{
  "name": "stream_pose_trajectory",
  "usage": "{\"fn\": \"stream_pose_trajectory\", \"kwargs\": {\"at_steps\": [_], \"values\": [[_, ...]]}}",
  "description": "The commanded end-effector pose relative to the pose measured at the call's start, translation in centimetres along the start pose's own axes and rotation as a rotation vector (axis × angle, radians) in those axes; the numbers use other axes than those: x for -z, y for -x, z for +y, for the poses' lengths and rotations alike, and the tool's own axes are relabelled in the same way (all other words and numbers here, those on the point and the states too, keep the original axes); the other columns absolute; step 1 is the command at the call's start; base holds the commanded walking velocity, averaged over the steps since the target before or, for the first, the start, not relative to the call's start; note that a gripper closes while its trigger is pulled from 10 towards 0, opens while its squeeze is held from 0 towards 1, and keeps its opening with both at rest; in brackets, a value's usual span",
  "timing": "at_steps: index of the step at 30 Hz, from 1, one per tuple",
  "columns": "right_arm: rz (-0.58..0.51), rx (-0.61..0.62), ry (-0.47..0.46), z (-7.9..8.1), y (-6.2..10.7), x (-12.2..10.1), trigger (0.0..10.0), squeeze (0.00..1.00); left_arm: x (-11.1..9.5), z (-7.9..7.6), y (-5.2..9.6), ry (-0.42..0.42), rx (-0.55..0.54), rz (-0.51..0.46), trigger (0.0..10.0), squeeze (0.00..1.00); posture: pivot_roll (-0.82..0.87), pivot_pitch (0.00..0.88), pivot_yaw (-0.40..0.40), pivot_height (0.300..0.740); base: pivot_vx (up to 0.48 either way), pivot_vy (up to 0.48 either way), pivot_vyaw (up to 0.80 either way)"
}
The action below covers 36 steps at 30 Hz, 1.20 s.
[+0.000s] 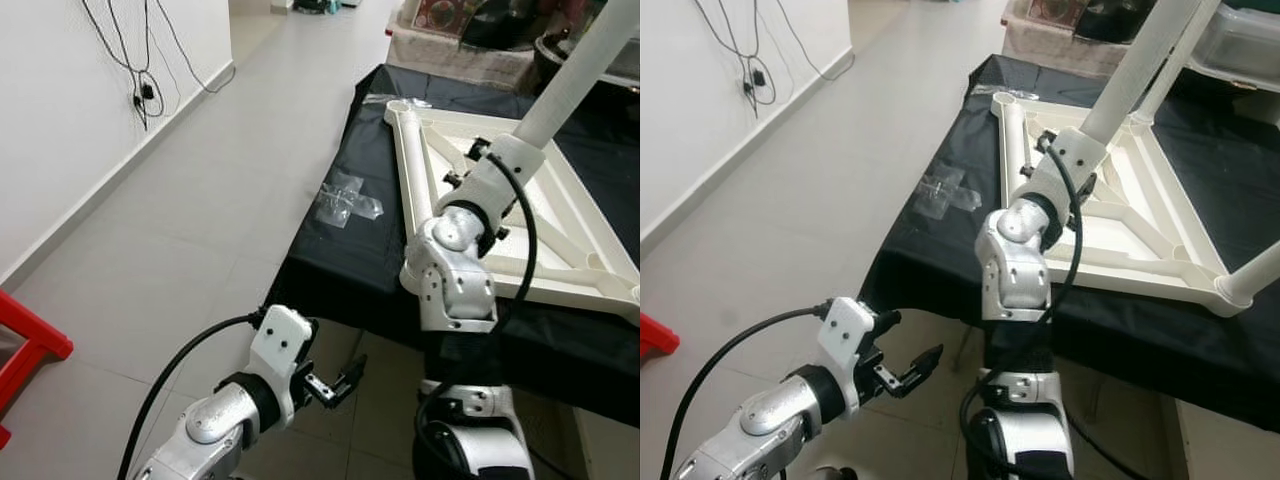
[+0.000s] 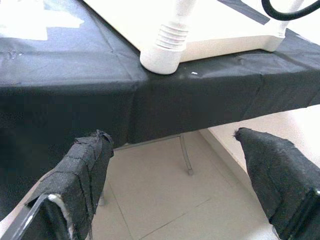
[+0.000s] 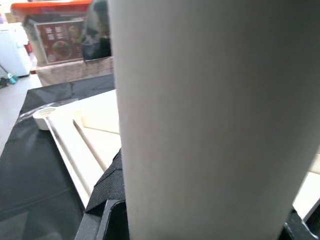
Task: Building children table
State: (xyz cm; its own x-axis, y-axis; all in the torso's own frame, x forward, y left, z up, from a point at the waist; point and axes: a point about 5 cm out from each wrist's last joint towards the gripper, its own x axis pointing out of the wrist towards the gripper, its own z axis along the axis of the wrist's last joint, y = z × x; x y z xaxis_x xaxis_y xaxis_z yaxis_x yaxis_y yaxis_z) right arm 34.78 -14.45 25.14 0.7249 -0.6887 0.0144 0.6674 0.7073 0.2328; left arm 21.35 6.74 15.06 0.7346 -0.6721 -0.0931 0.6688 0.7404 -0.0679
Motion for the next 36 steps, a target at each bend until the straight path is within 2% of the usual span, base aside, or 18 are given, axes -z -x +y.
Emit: {"fn": "stream_pose_trajectory", "kwargs": {"at_steps": [1, 4, 8, 9, 10, 12, 16, 18, 20, 21, 23, 24, 27, 28, 29, 32, 34, 36], "values": [[0.124, 0.005, 0.093, 0.0, 0.5, 3.4, 10.0, 0.00, 0.3, -0.1, 0.1, -0.004, 0.004, 0.011, 10.0, 0.00, 0.11, 0.119, -0.124, 0.740, 0.000, 0.000, 0.00], [0.111, 0.066, 0.137, -0.4, 0.3, 3.4, 10.0, 0.00, 0.3, -0.2, 0.1, -0.005, 0.002, 0.011, 10.0, 0.00, 0.11, 0.114, -0.125, 0.740, 0.000, 0.000, 0.00], [0.123, 0.019, 0.103, -0.3, 0.0, 3.3, 10.0, 0.00, 0.4, -0.2, 0.1, -0.003, 0.003, 0.011, 10.0, 0.00, 0.11, 0.114, -0.125, 0.740, 0.000, 0.000, 0.00], [0.009, -0.192, 0.073, 1.0, -0.2, 1.6, 10.0, 0.00, 0.5, -0.2, 0.0, -0.002, 0.005, 0.013, 10.0, 0.00, 0.10, 0.109, -0.123, 0.740, 0.000, 0.000, 0.00], [0.009, -0.192, 0.073, 1.0, -0.2, 1.6, 10.0, 0.00, 0.5, -0.2, 0.0, -0.002, 0.005, 0.013, 10.0, 0.00, 0.10, 0.109, -0.123, 0.740, 0.000, 0.000, 0.00], [-0.125, -0.411, 0.140, 2.4, 0.4, 0.2, 10.0, 0.00, 0.6, -0.2, 0.0, -0.001, 0.008, 0.014, 10.0, 0.00, 0.10, 0.105, -0.124, 0.740, 0.000, 0.000, 0.00], [-0.155, -0.458, 0.167, 2.7, 0.6, -0.1, 10.0, 0.00, 0.6, -0.3, 0.0, -0.001, 0.008, 0.014, 10.0, 0.00, 0.10, 0.105, -0.124, 0.740, 0.000, 0.000, 0.00], [-0.249, -0.618, 0.287, 3.9, 1.7, -0.3, 10.0, 0.00, 0.6, -0.3, 0.0, -0.001, 0.010, 0.015, 10.0, 0.00, 0.10, 0.099, -0.125, 0.740, 0.000, 0.000, 0.00], [-0.252, -0.660, 0.314, 4.1, 2.0, 0.0, 10.0, 0.00, 0.7, -0.3, 0.0, -0.001, 0.010, 0.016, 10.0, 0.00, 0.10, 0.097, -0.126, 0.740, 0.000, 0.000, 0.00], [-0.189, -0.685, 0.276, 4.2, 2.2, 0.6, 10.0, 0.00, 0.7, -0.3, 0.0, -0.001, 0.011, 0.016, 10.0, 0.00, 0.10, 0.097, -0.126, 0.740, 0.000, 0.000, 0.00], [0.080, -0.611, 0.015, 3.4, 1.4, 1.9, 10.0, 0.00, 0.6, -0.3, 0.0, -0.004, 0.011, 0.014, 10.0, 0.00, 0.10, 0.097, -0.127, 0.740, 0.000, 0.000, 0.00], [0.080, -0.611, 0.015, 3.4, 1.4, 1.9, 10.0, 0.00, 0.6, -0.3, 0.0, -0.004, 0.011, 0.014, 10.0, 0.00, 0.10, 0.097, -0.127, 0.740, 0.000, 0.000, 0.00], [0.362, -0.393, -0.290, 0.8, -0.9, 4.8, 10.0, 0.00, 0.5, -0.3, 0.0, -0.009, 0.012, 0.012, 10.0, 0.00, 0.10, 0.099, -0.126, 0.740, 0.000, 0.000, 0.00], [0.362, -0.393, -0.290, 0.8, -0.9, 4.8, 10.0, 0.00, 0.5, -0.3, 0.0, -0.009, 0.012, 0.012, 10.0, 0.00, 0.10, 0.099, -0.126, 0.740, 0.000, 0.000, 0.00], [0.413, -0.342, -0.349, 0.1, -1.4, 5.7, 10.0, 0.00, 0.5, -0.3, 0.1, -0.010, 0.012, 0.011, 10.0, 0.00, 0.10, 0.099, -0.126, 0.740, 0.000, 0.000, 0.00], [0.619, -0.072, -0.559, -2.8, -2.5, 9.1, 10.0, 0.00, 0.4, -0.3, 0.1, -0.014, 0.014, 0.009, 10.0, 0.00, 0.11, 0.106, -0.126, 0.740, 0.000, 0.000, 0.00], [0.651, 0.048, -0.644, -4.2, -2.8, 10.2, 10.0, 0.00, 0.3, -0.3, 0.1, -0.016, 0.013, 0.009, 10.0, 0.00, 0.11, 0.106, -0.126, 0.740, 0.000, 0.000, 0.00], [0.647, 0.056, -0.658, -4.4, -2.8, 10.2, 10.0, 0.00, 0.3, -0.3, 0.1, -0.018, 0.013, 0.009, 10.0, 0.00, 0.11, 0.106, -0.126, 0.740, 0.000, 0.000, 0.00]]}}
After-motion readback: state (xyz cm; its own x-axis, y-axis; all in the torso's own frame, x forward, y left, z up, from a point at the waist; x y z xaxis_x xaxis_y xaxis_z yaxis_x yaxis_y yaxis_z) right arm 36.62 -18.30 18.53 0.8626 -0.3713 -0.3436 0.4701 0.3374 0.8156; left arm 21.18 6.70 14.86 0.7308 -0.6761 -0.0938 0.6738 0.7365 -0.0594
